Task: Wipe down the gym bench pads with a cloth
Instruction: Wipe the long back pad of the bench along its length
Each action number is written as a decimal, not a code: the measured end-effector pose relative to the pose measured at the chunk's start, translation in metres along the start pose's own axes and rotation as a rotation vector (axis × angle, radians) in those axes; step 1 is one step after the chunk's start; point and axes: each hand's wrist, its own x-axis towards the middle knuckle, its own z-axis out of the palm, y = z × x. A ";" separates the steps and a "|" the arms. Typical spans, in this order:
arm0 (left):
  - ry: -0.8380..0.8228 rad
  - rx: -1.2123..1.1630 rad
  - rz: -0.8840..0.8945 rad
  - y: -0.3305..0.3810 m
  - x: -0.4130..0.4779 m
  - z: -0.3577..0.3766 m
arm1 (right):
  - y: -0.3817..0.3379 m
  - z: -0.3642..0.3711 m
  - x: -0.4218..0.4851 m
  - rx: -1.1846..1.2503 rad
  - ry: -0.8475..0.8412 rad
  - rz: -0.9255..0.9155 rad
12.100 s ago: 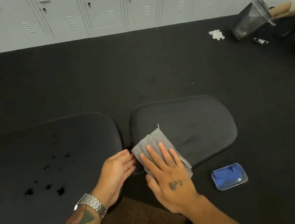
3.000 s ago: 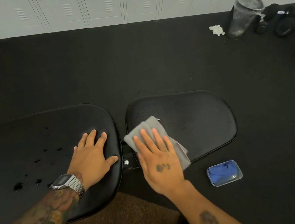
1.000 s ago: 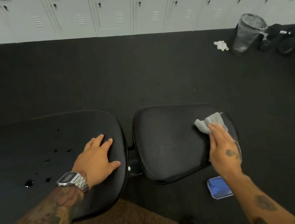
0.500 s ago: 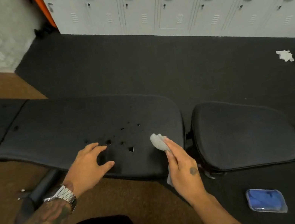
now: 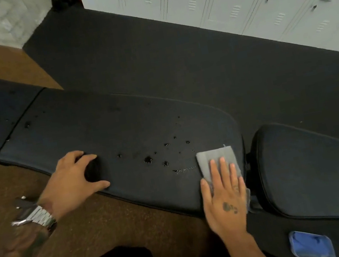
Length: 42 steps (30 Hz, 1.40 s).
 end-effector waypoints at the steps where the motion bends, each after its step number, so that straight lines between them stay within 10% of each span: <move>1: -0.005 -0.009 -0.005 -0.002 0.003 -0.001 | 0.011 -0.005 0.014 0.000 -0.008 0.053; 10: -0.011 0.004 -0.012 -0.003 0.012 0.005 | -0.012 -0.014 0.181 -0.096 -0.177 0.009; 19: -0.013 -0.010 -0.004 -0.007 0.010 0.006 | -0.119 0.032 0.072 -0.055 -0.197 -0.687; 29: 0.029 -0.042 0.011 -0.007 0.008 0.010 | 0.027 -0.018 0.037 -0.134 -0.105 -0.133; 35: 0.022 -0.040 0.008 -0.009 0.011 0.011 | -0.003 -0.008 0.128 -0.126 -0.101 0.009; 42: 0.006 -0.016 0.010 -0.009 0.013 0.008 | -0.122 0.028 0.067 -0.136 -0.210 -0.489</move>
